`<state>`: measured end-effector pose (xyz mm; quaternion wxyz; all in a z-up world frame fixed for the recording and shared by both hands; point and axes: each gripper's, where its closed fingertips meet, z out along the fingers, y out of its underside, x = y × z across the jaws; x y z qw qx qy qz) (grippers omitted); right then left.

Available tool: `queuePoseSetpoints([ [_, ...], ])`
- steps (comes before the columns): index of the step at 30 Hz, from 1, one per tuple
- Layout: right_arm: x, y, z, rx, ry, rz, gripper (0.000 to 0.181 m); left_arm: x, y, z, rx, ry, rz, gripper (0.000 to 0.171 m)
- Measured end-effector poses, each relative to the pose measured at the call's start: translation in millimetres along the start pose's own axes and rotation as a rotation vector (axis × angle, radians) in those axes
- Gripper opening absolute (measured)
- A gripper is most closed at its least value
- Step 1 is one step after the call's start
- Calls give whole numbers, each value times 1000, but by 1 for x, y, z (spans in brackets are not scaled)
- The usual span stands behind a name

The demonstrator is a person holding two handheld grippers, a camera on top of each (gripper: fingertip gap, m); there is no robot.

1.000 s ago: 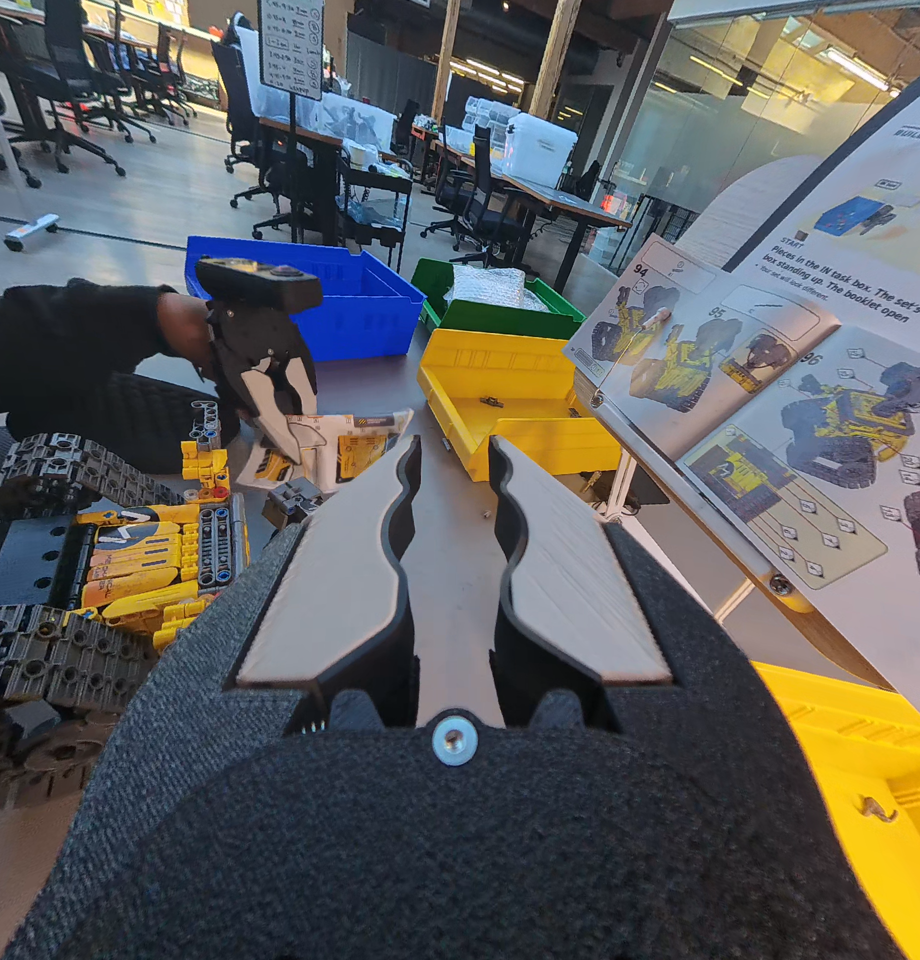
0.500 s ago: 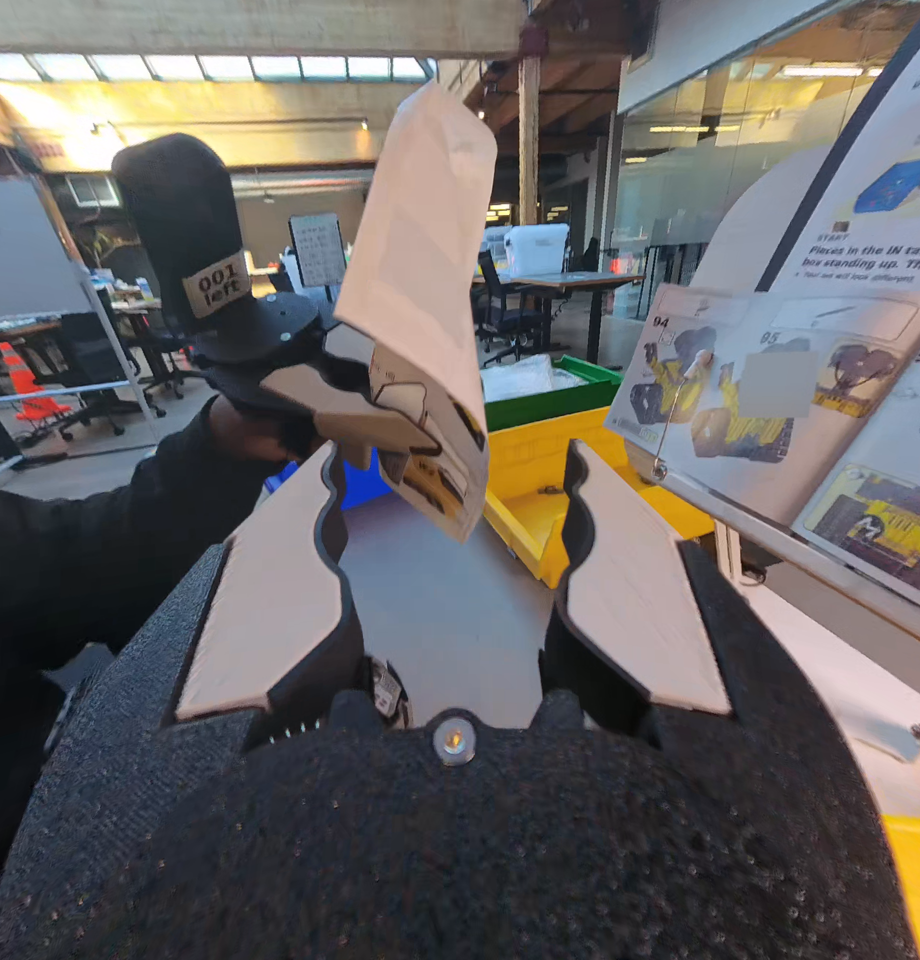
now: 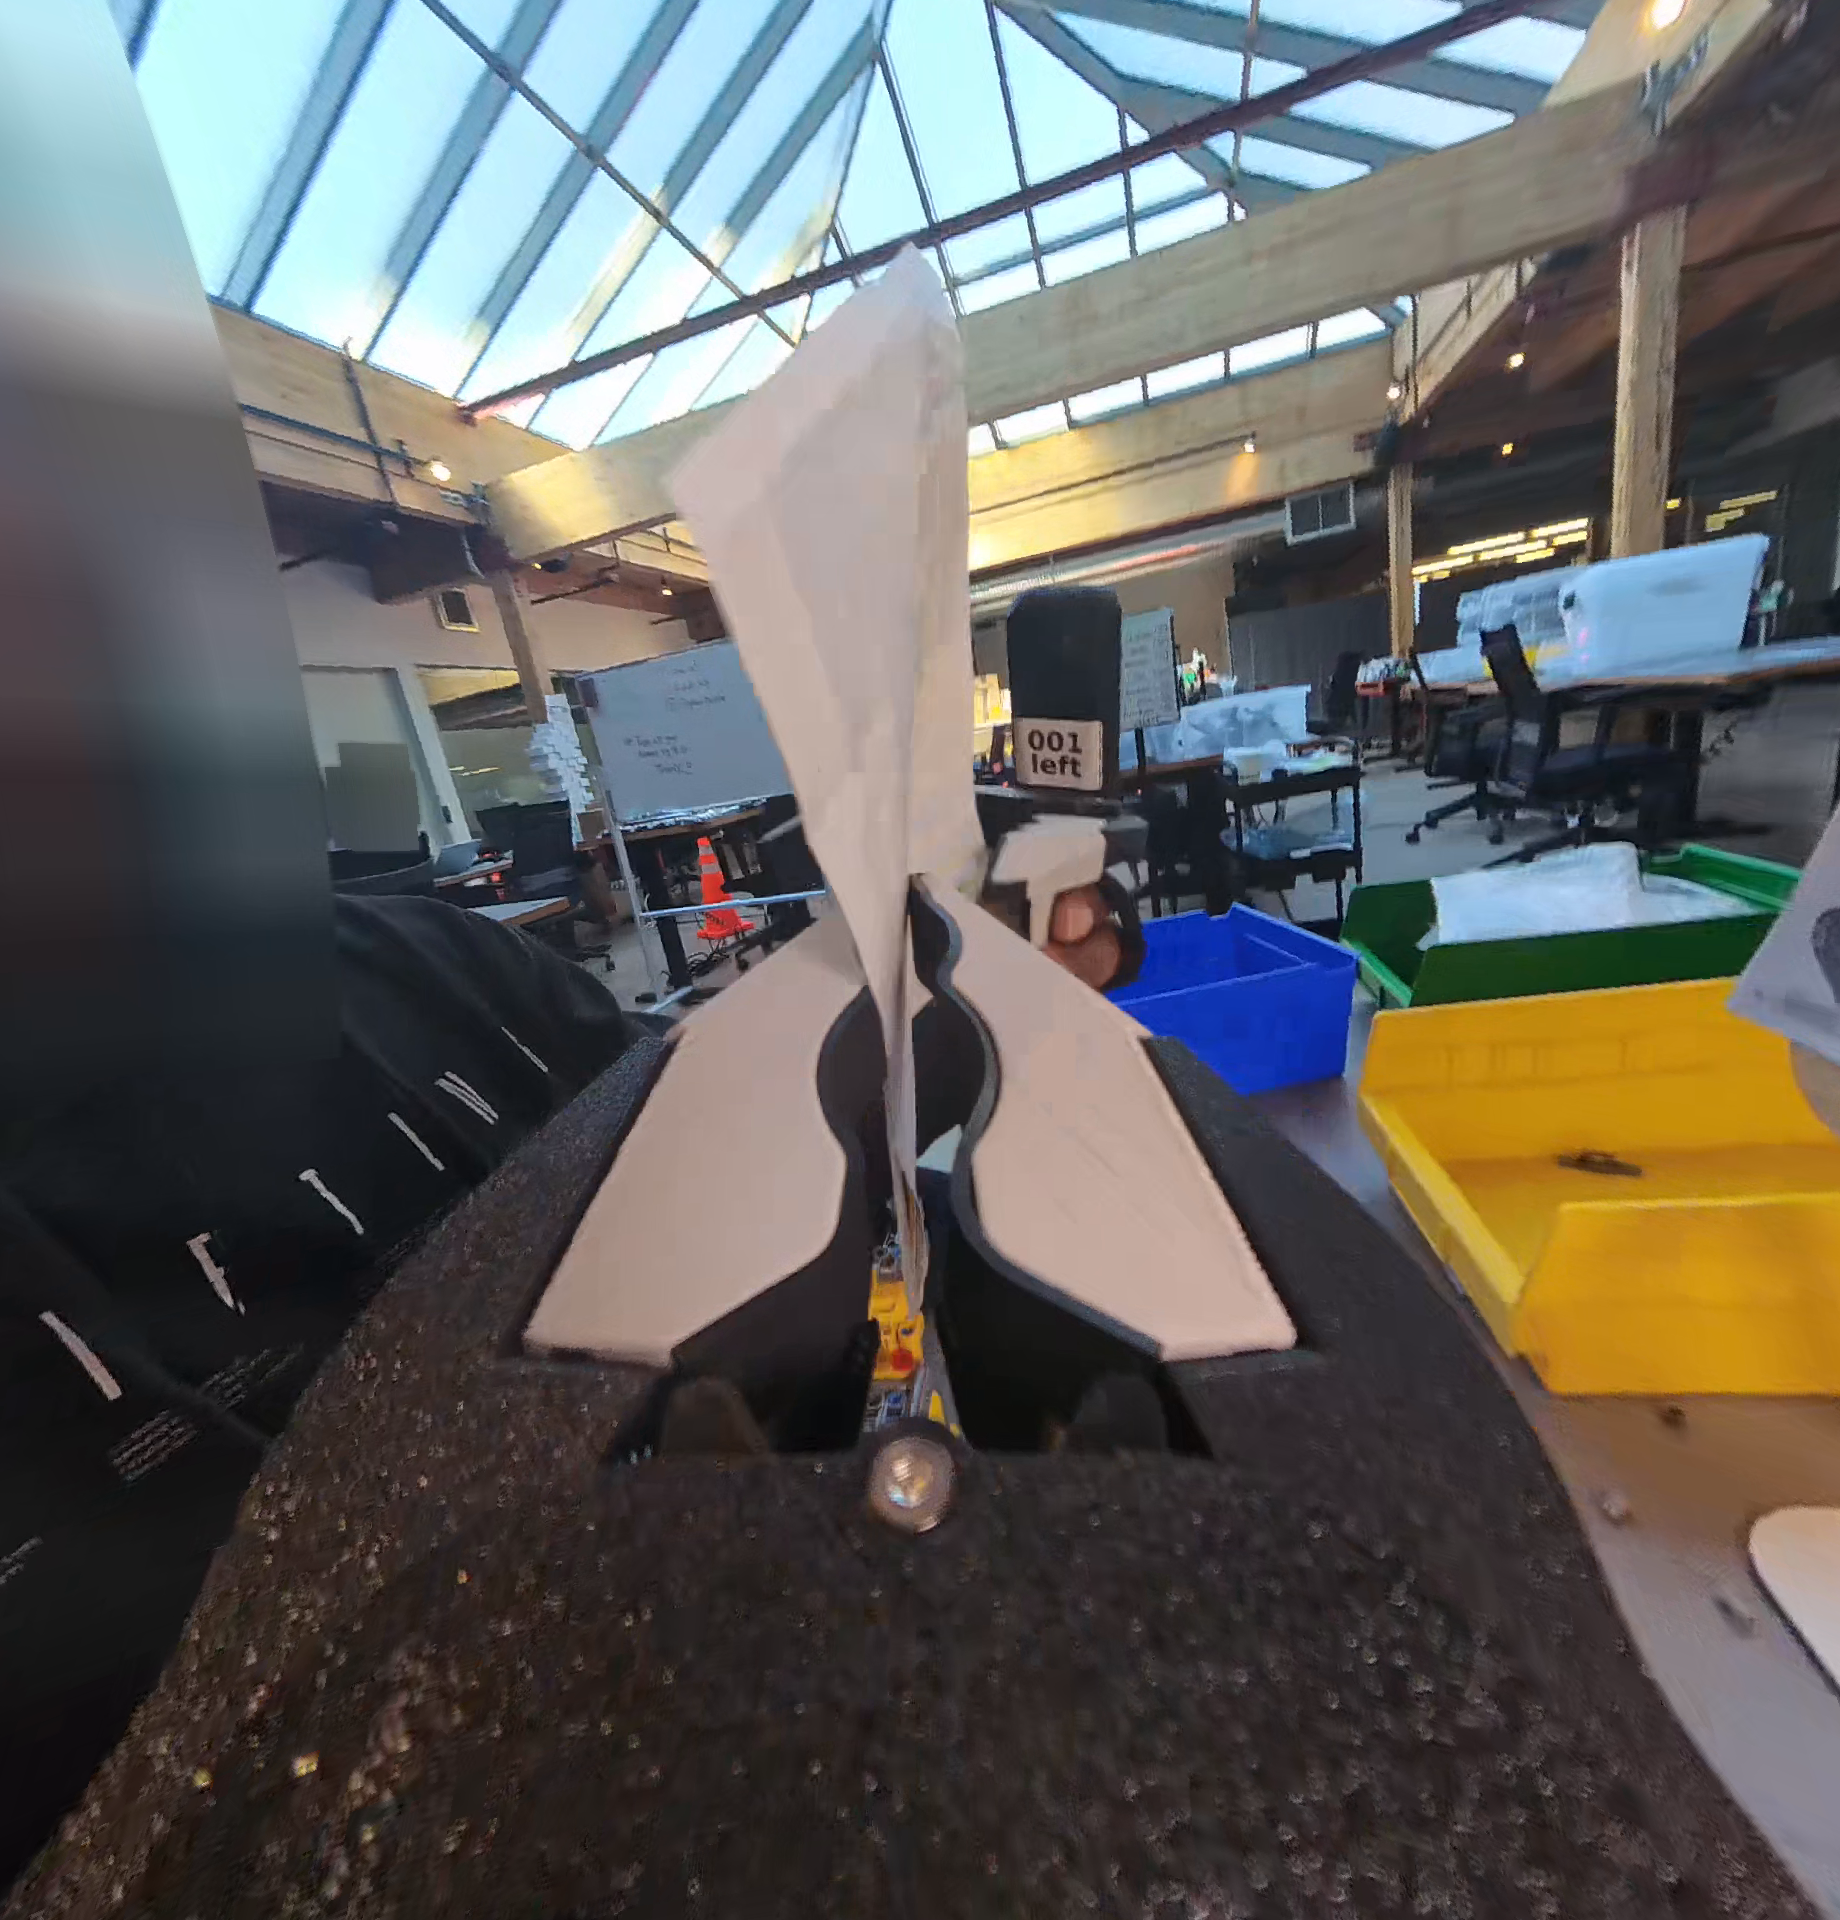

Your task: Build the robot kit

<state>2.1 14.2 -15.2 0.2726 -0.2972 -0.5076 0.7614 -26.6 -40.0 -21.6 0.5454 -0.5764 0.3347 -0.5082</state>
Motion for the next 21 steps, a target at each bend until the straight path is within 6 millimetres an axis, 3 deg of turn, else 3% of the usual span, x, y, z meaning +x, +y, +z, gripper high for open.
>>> queuePoseSetpoints([
  [6,23,13,0,-52,113,112,0,-24,-11,-7,-31,-153,75,2],
  [11,41,17,-8,-66,209,144,0,-41,-10,-13,-32,-222,64,0],
  [13,62,13,-21,-45,338,107,9,-46,-15,-20,3,-236,37,0],
  [15,81,-15,-47,26,571,-109,22,-54,-17,-30,21,-271,11,0],
  [17,64,-46,-57,28,712,-465,23,-67,-10,-36,-24,-347,27,0],
  [19,36,-49,-37,-113,705,-727,24,-72,-2,-33,-64,-366,38,0],
  [21,19,-31,-13,-270,654,-867,30,-68,5,-21,-85,-329,42,0],
])
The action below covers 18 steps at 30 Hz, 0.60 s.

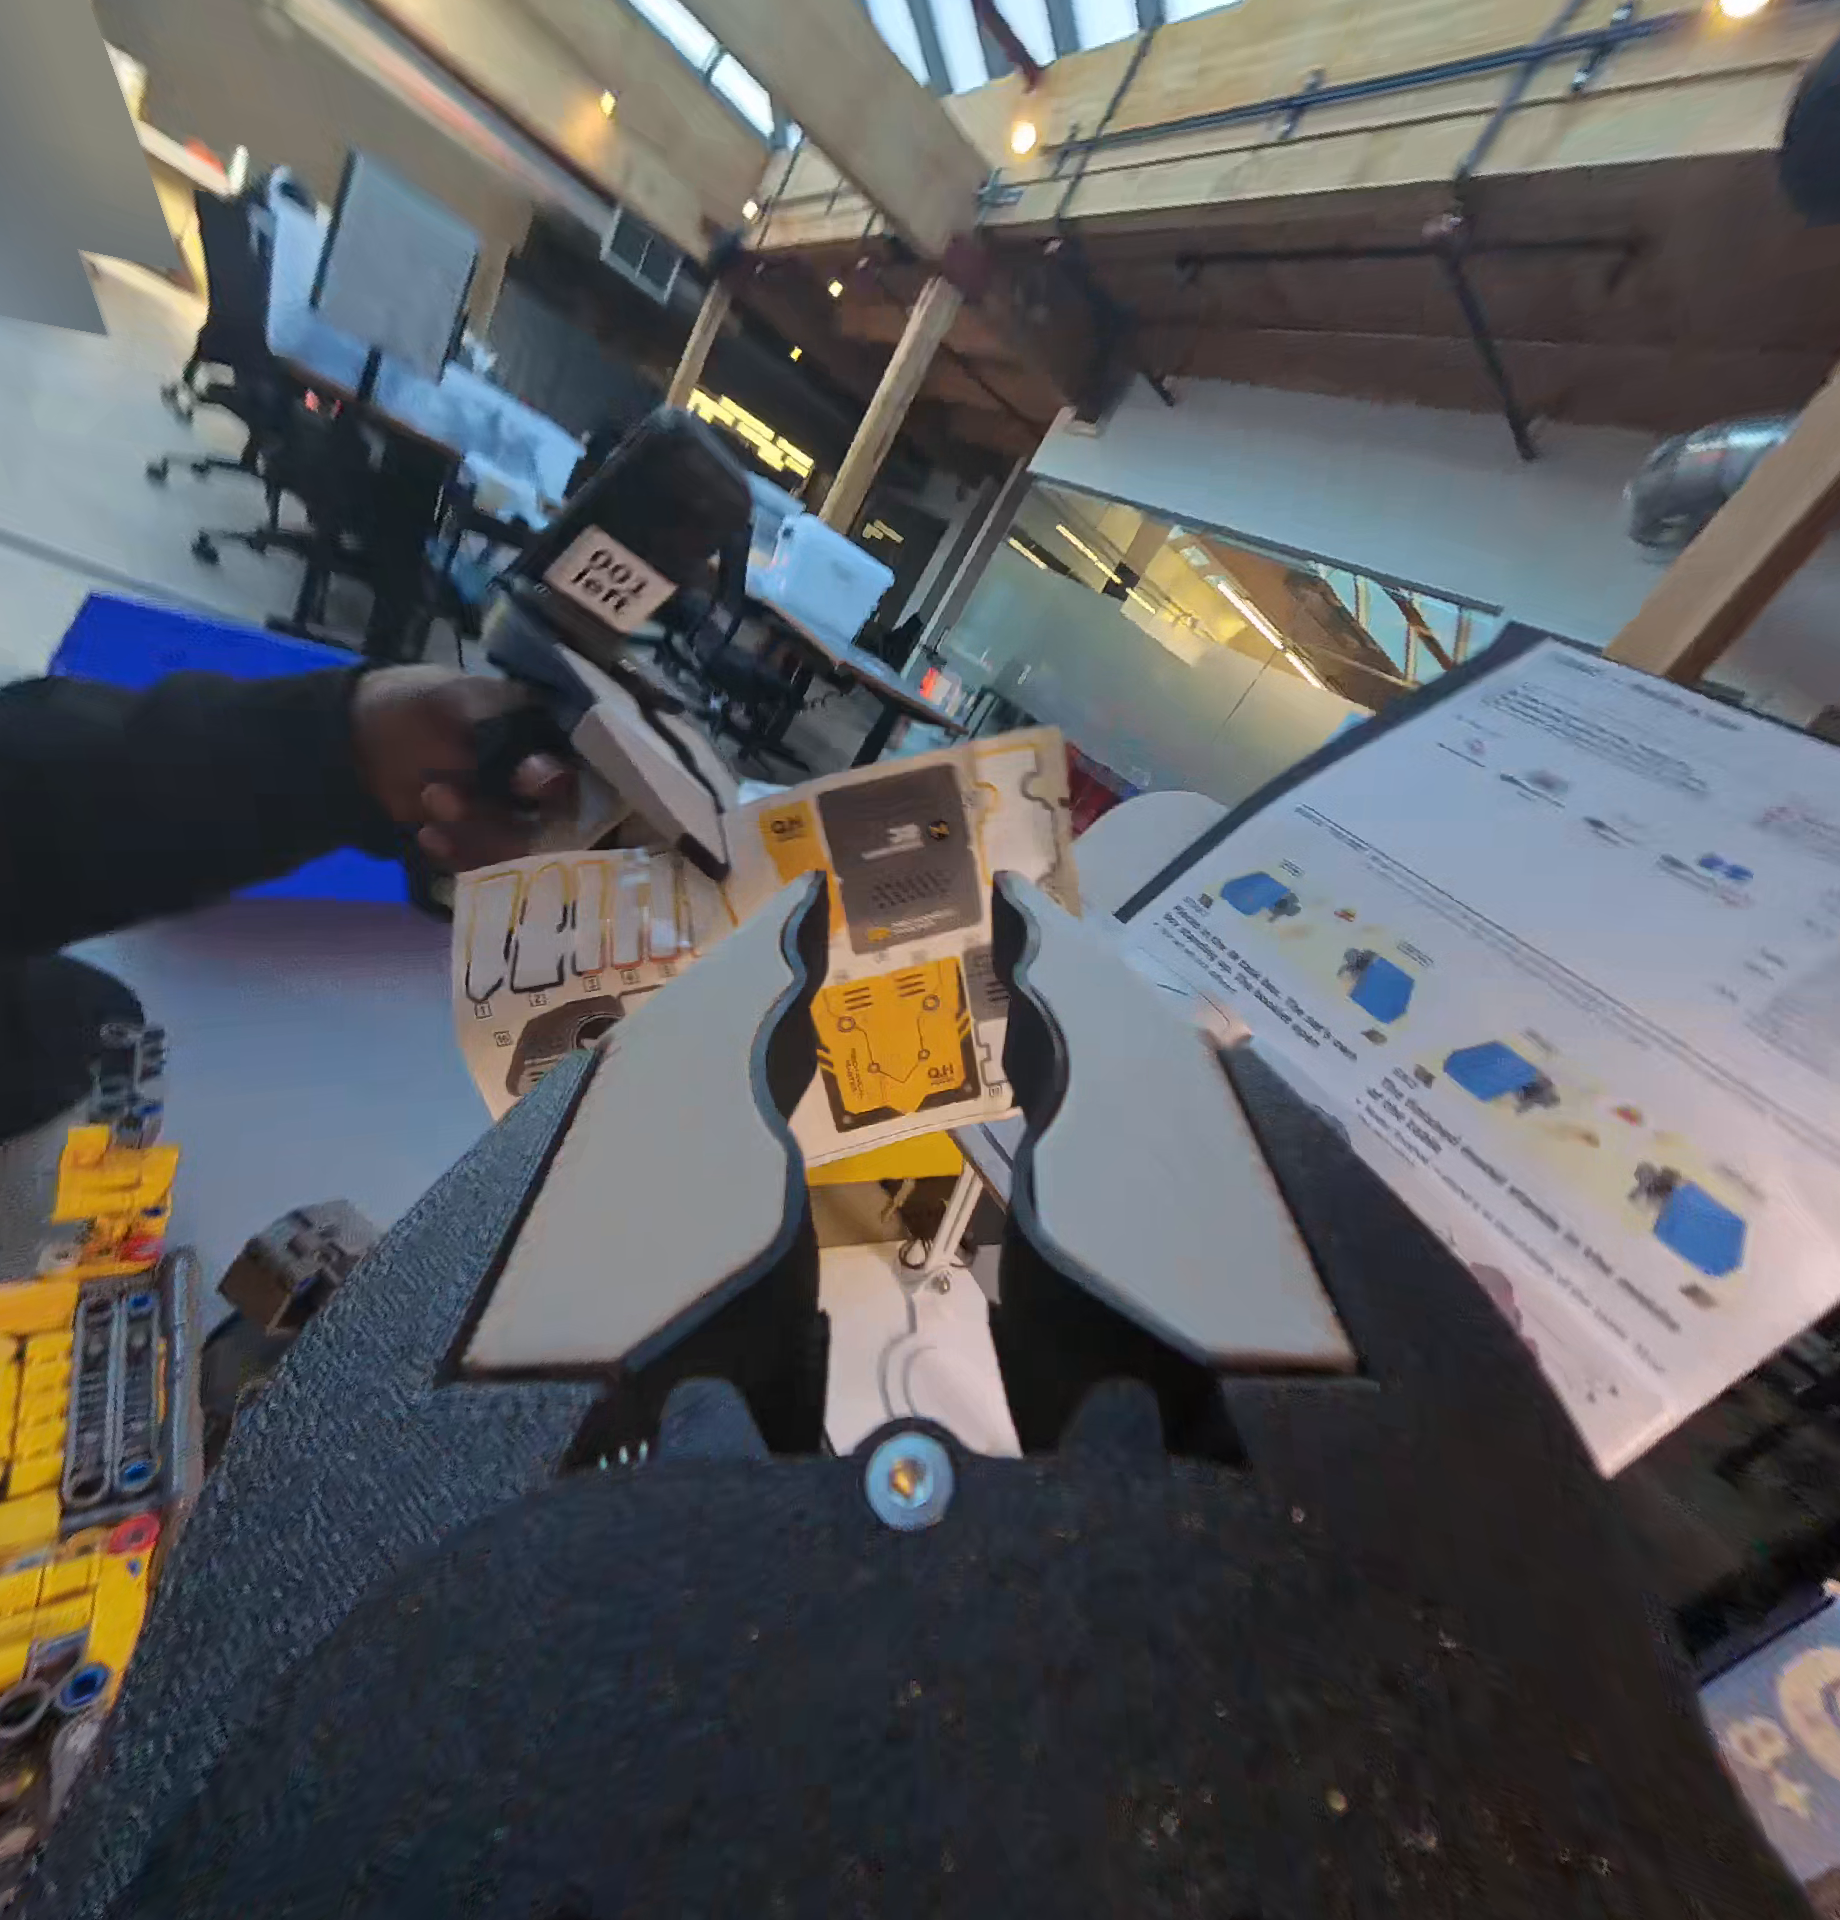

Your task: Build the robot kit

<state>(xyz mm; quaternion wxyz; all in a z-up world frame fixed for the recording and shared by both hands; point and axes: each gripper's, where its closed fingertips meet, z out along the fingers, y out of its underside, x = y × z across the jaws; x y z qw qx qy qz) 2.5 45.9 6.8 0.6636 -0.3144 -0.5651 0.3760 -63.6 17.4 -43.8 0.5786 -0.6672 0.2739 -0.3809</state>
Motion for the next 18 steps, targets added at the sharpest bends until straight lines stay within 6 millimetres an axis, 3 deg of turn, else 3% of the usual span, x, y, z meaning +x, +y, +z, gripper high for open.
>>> queuePoseSetpoints([
  [3,-42,13,20,-104,-110,-128,55,17,16,17,-73,51,92,0],
  [5,-58,33,30,-173,-162,-149,72,28,24,23,-113,79,151,0],
  [7,-70,45,35,-192,-220,-127,77,35,27,24,-128,95,197,0],
  [10,-83,42,34,-141,-291,-81,45,35,27,22,-128,89,221,0],
  [13,-81,41,31,-130,-287,-92,28,35,24,19,-97,121,185,5],
  [18,-83,37,31,-114,-284,-95,20,39,19,17,-52,169,135,12],
])
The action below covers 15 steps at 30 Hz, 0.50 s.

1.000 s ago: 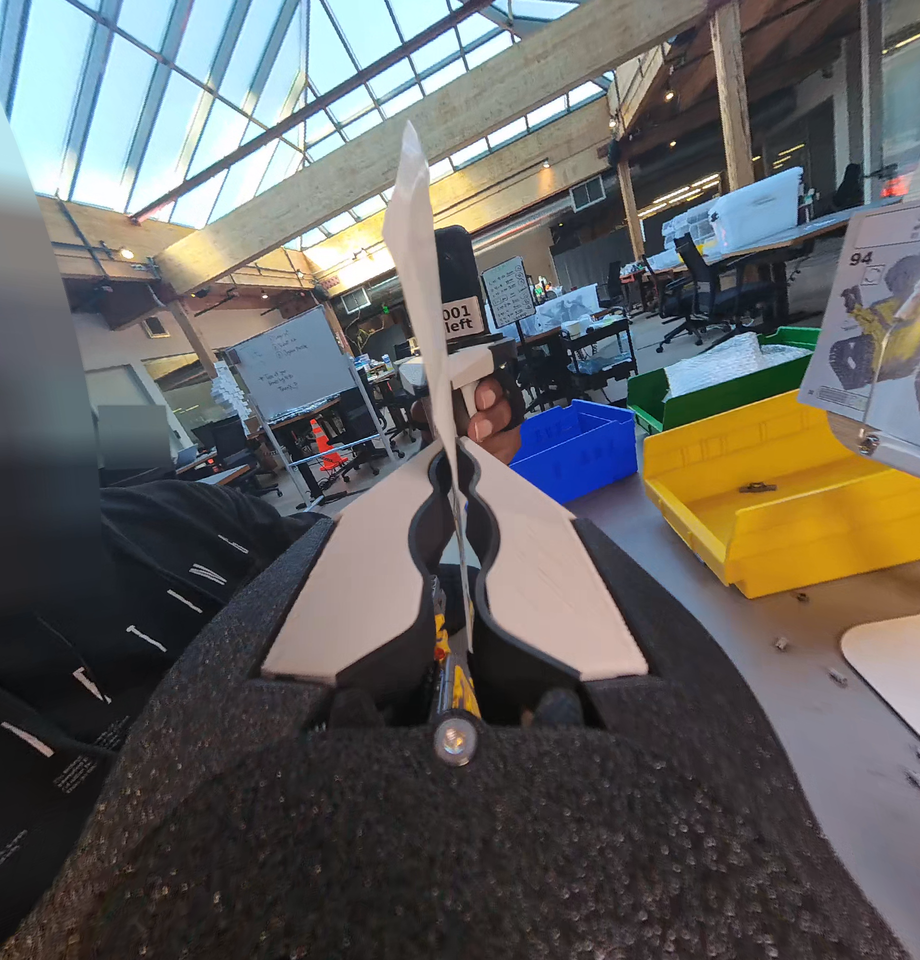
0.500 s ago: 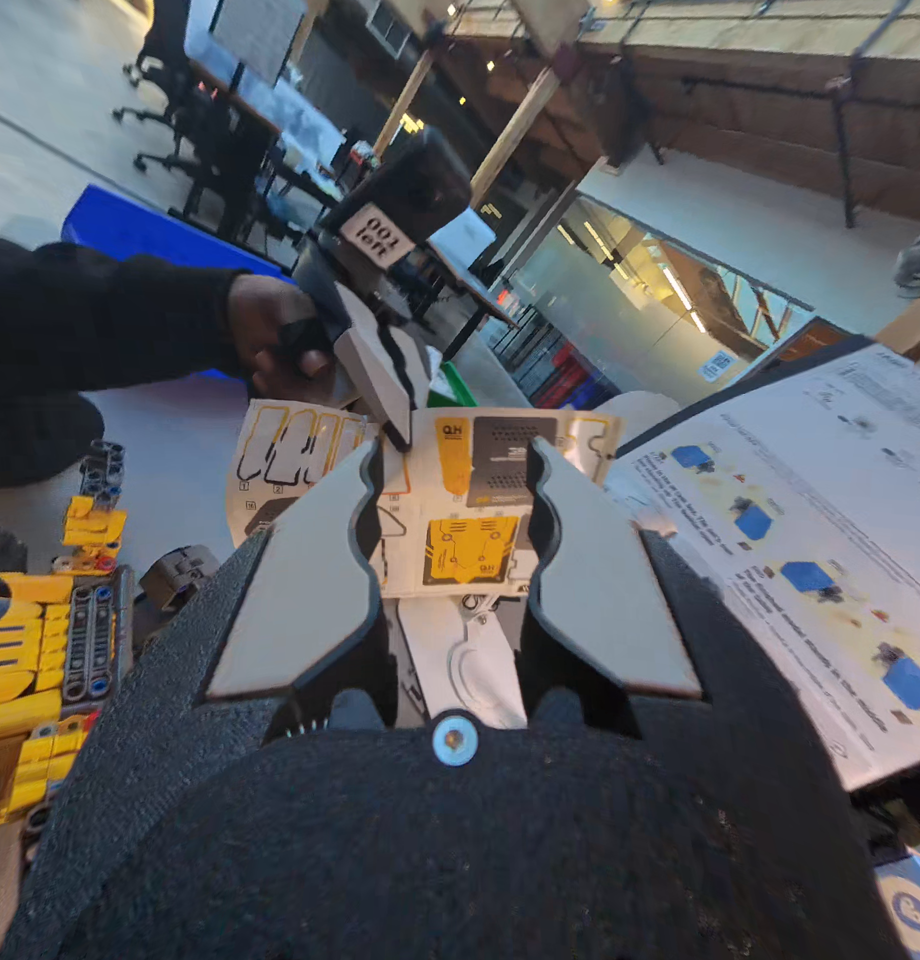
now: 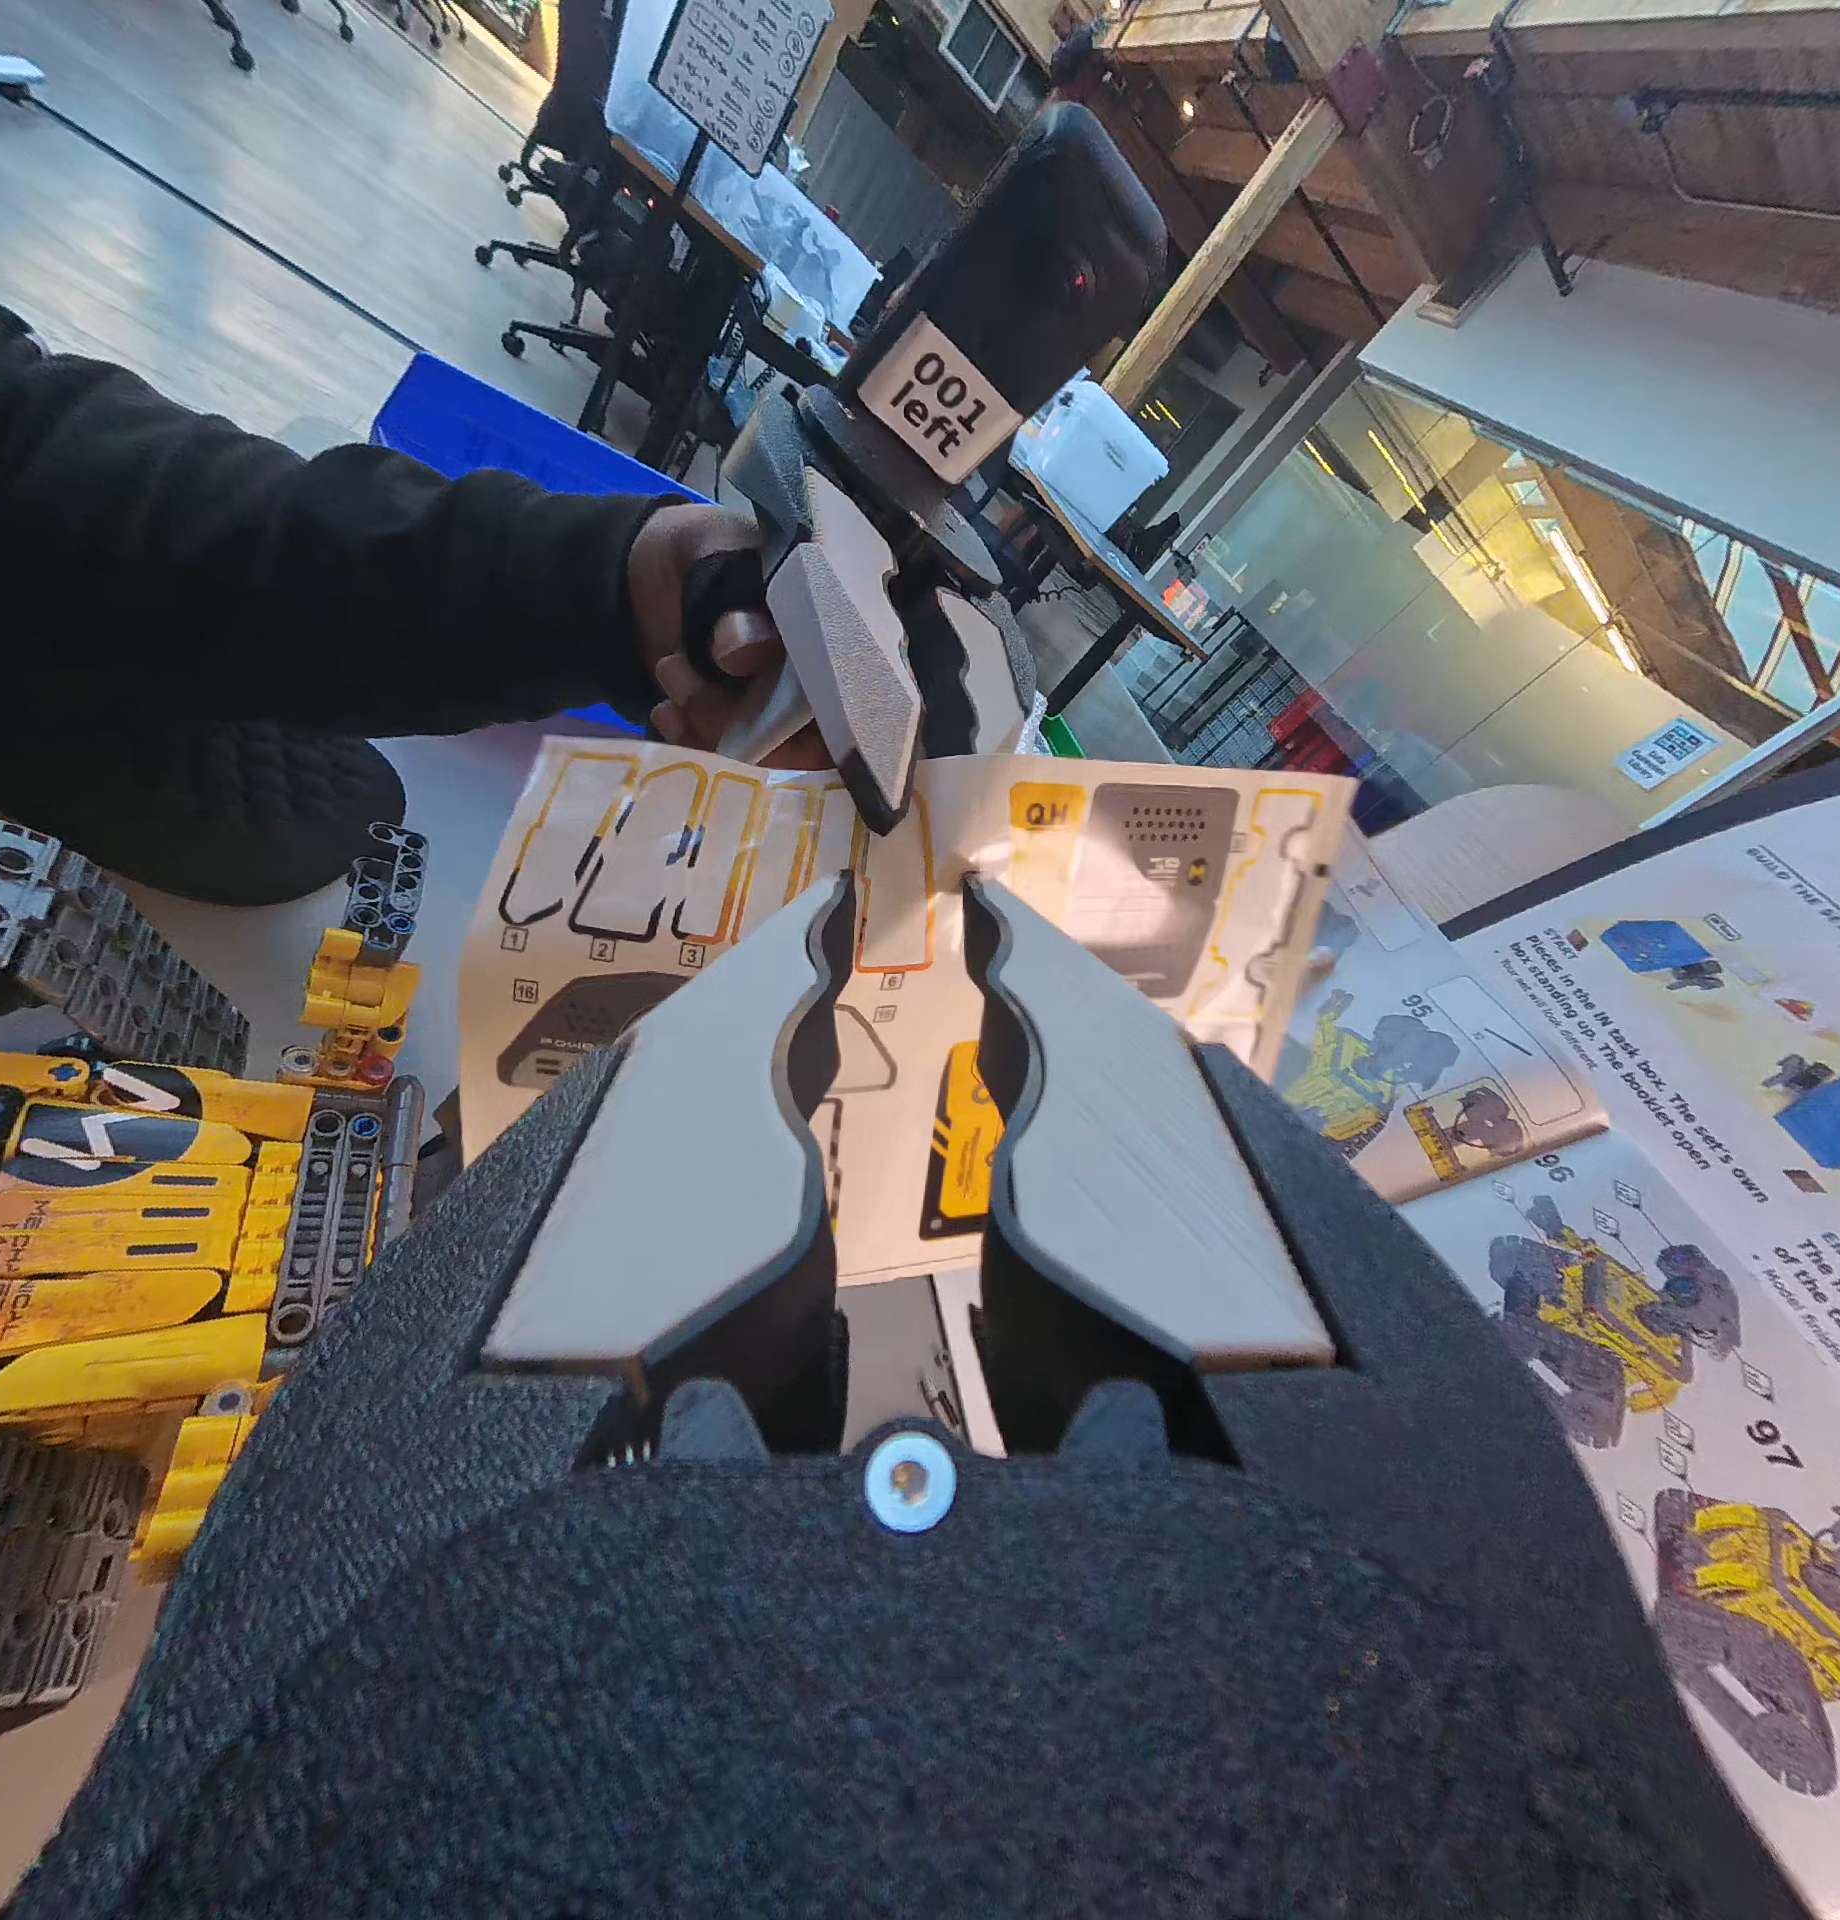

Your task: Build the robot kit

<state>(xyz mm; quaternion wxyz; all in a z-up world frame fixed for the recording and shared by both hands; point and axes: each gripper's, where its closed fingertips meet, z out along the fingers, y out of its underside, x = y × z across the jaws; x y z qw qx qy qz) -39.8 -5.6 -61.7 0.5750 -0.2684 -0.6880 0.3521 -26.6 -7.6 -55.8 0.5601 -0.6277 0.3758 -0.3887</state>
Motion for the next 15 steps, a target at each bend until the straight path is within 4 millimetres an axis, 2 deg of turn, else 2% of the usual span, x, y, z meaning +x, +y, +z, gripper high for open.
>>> queuePoseSetpoints([
  [2,2,-1,2,-1,25,-21,22,-4,-2,-1,11,-32,5,8],
  [3,0,-1,2,0,20,-26,22,-6,-2,-2,6,-49,14,0],
  [7,7,0,-2,-9,40,-23,31,-9,8,-10,-84,-97,102,0],
  [9,17,0,-11,1,60,2,42,-8,22,-16,-186,-107,167,0],
  [12,35,9,-27,-33,97,28,75,4,39,-22,-299,-59,239,0],
  [14,35,19,-33,-71,76,30,85,11,47,-23,-350,-33,259,0],
  [15,29,21,-33,-76,33,42,83,12,50,-23,-368,-27,263,0],
])
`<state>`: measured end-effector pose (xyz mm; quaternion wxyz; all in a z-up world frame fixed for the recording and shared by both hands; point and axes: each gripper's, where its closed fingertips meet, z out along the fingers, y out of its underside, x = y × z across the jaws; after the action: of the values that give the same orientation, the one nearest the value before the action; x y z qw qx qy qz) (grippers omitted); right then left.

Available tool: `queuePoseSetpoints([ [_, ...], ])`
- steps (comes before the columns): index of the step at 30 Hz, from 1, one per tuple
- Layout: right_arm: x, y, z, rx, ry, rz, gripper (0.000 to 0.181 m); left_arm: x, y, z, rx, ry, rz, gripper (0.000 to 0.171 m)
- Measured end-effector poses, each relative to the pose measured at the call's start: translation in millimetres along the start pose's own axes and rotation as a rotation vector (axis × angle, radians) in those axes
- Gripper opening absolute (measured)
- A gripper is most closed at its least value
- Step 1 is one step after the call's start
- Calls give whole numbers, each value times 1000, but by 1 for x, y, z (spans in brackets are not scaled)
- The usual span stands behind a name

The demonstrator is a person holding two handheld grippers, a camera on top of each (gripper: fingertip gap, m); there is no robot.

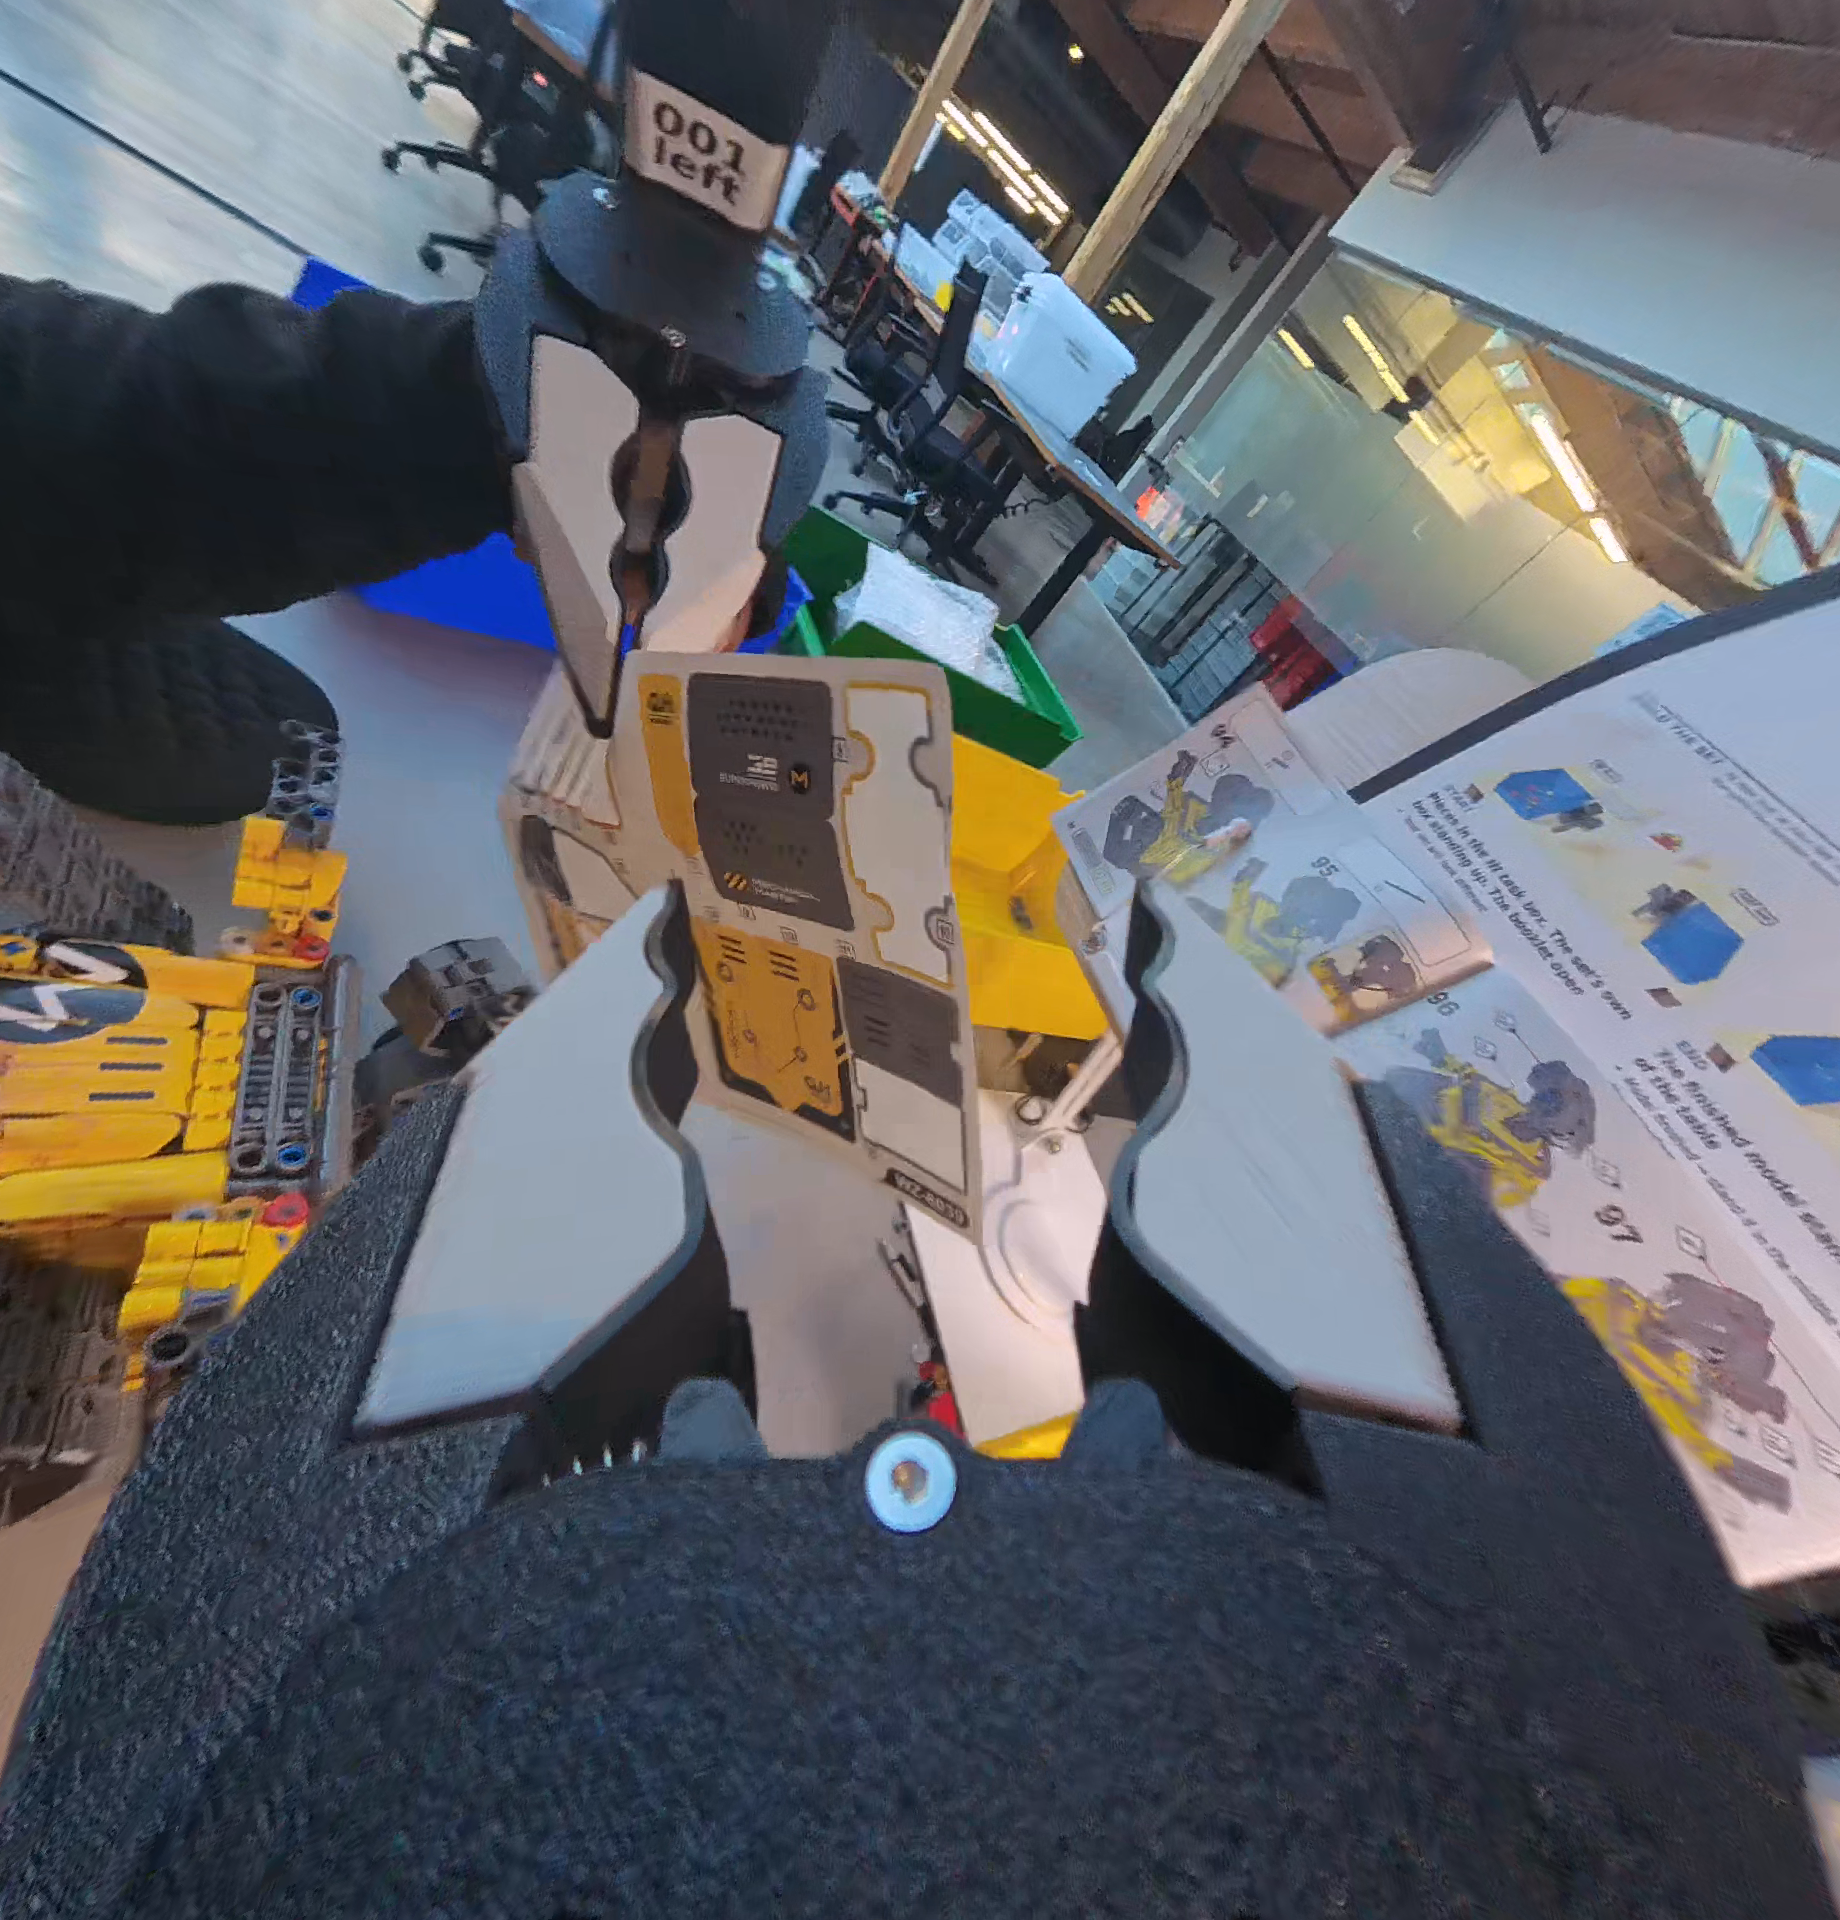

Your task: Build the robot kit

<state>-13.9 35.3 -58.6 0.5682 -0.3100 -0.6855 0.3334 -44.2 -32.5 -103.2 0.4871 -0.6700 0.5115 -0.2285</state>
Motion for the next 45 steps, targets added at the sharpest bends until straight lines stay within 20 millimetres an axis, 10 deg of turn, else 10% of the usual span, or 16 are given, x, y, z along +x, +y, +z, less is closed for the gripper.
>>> queuePoseSetpoints([
  [5,-37,10,8,-13,-203,27,0,-2,14,4,-60,-3,-2,0],
  [25,-20,13,-3,40,-268,352,2,7,-24,3,170,63,-9,0],
  [33,49,-14,-29,145,152,254,20,-62,-24,-24,315,-190,-267,0],
  [37,24,-32,-18,129,91,171,26,-69,-18,-19,332,-192,-313,0],
  [45,-24,12,47,-60,-38,138,78,-40,-16,17,253,-74,-203,0],
])
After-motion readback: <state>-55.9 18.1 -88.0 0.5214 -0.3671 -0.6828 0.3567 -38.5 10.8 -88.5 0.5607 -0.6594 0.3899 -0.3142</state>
